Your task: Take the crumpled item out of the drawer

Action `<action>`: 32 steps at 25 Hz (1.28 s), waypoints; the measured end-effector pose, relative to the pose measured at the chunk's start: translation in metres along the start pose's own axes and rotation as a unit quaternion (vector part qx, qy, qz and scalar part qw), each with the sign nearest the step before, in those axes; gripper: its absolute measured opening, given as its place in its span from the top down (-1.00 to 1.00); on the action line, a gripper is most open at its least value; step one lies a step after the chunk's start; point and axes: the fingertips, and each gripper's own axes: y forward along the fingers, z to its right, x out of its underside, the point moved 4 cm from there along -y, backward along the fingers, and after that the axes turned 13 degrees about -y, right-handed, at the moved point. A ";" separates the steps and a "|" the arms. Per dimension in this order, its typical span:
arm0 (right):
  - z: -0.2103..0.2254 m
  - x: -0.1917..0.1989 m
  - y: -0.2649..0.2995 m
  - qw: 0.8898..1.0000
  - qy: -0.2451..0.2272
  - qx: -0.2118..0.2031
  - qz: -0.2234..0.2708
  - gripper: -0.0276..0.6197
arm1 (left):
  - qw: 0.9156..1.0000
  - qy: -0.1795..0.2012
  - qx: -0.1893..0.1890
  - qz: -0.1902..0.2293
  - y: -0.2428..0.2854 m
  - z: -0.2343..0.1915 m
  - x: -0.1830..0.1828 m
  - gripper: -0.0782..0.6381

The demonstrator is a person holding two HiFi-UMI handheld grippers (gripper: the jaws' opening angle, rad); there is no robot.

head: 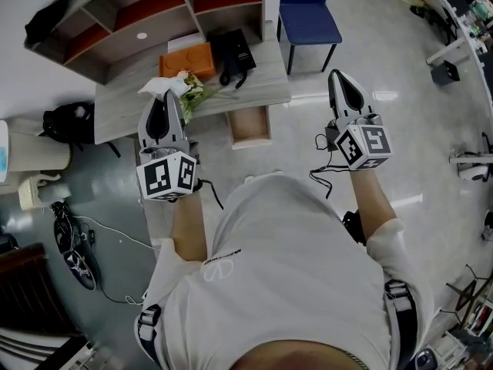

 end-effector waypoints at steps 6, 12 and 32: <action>0.000 -0.002 -0.001 1.000 -0.001 -0.002 0.001 0.91 | 1.000 0.003 -0.002 0.001 -0.001 0.000 -0.002 0.67; -0.003 0.002 -0.002 1.000 0.005 -0.008 0.000 0.91 | 1.000 0.007 0.003 -0.001 -0.002 0.004 -0.001 0.67; -0.010 0.006 -0.001 1.000 0.007 -0.012 -0.012 0.91 | 1.000 0.000 0.009 -0.014 -0.001 0.004 0.008 0.67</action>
